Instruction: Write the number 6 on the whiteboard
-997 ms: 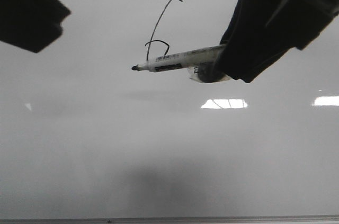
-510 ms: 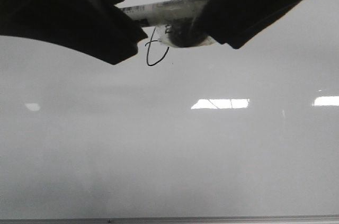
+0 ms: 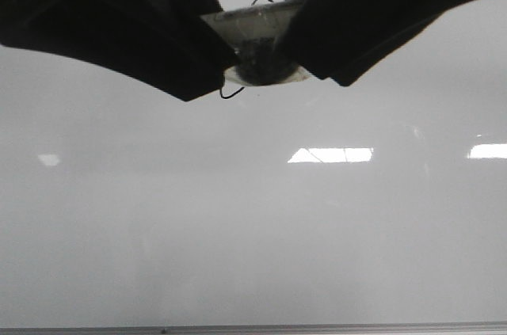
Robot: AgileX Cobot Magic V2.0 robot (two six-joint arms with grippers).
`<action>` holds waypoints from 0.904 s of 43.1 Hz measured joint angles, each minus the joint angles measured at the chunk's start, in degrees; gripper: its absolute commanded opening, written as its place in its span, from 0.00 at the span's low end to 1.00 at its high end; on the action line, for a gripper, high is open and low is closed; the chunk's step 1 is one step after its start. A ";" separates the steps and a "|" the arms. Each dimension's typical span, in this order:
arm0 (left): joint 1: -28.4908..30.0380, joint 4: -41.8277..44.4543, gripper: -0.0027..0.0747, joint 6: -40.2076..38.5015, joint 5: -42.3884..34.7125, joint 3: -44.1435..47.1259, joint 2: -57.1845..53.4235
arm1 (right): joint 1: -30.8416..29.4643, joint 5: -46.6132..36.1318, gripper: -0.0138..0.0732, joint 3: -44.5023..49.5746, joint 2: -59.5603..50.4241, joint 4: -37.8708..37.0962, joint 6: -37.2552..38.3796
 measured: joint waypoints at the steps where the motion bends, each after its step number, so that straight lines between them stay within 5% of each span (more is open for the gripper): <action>1: 0.00 0.00 0.26 0.00 0.26 0.00 0.00 | 0.00 0.16 0.09 0.00 0.00 -0.04 0.00; 15: 0.00 0.26 0.08 0.90 1.14 0.00 0.00 | 0.00 0.78 0.12 0.00 0.00 -0.53 -0.26; 19: 0.00 0.37 0.07 1.06 1.14 0.00 0.00 | 0.00 0.78 0.26 0.00 0.00 -0.67 -0.40; 26: 0.00 0.25 0.07 0.34 0.80 0.00 0.00 | 0.00 0.42 0.68 0.00 -0.14 -1.07 -0.40; 39: 6.21 -0.23 0.07 -6.97 -1.55 1.79 -2.87 | -8.09 2.49 0.56 2.42 -7.55 -13.81 14.66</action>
